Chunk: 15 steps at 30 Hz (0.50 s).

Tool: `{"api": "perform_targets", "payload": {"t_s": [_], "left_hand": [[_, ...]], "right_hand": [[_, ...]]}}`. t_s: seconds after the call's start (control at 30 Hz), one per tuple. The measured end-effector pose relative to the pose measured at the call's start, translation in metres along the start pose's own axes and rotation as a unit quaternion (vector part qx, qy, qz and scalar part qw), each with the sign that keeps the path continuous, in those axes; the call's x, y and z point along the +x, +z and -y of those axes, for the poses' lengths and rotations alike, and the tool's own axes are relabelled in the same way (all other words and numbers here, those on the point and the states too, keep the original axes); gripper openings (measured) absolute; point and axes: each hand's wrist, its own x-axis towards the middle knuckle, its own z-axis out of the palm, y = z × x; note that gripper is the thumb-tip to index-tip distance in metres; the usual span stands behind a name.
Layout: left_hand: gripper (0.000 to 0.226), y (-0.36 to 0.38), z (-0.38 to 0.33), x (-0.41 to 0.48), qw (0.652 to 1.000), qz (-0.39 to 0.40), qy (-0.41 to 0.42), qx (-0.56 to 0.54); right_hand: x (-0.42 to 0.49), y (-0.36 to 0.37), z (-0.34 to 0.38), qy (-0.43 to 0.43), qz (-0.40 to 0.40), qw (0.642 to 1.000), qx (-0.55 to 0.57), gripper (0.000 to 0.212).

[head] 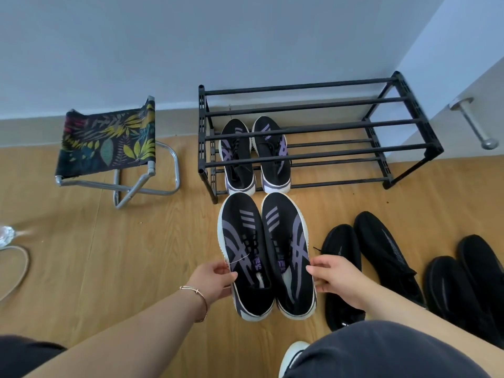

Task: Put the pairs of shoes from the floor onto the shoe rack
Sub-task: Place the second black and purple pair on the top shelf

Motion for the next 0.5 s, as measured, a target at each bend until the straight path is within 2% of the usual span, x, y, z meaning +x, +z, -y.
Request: {"api": "perform_targets", "payload": {"t_s": [0.13,0.3,0.5], "left_hand": [[0.019,-0.014,-0.023,-0.026,0.999,0.009,0.034,0.006],[0.028,-0.021,-0.059,-0.044,0.998,0.006,0.067,-0.015],[0.024,-0.012,-0.143,-0.046,0.994,0.022,0.109,-0.019]], "right_hand": [[-0.023,-0.005,0.025,-0.025,0.033,0.999,-0.001,0.022],[-0.045,-0.013,0.069,-0.054,0.031,0.998,-0.012,0.023],[-0.047,-0.033,0.142,-0.087,-0.017,0.996,-0.025,0.019]]}}
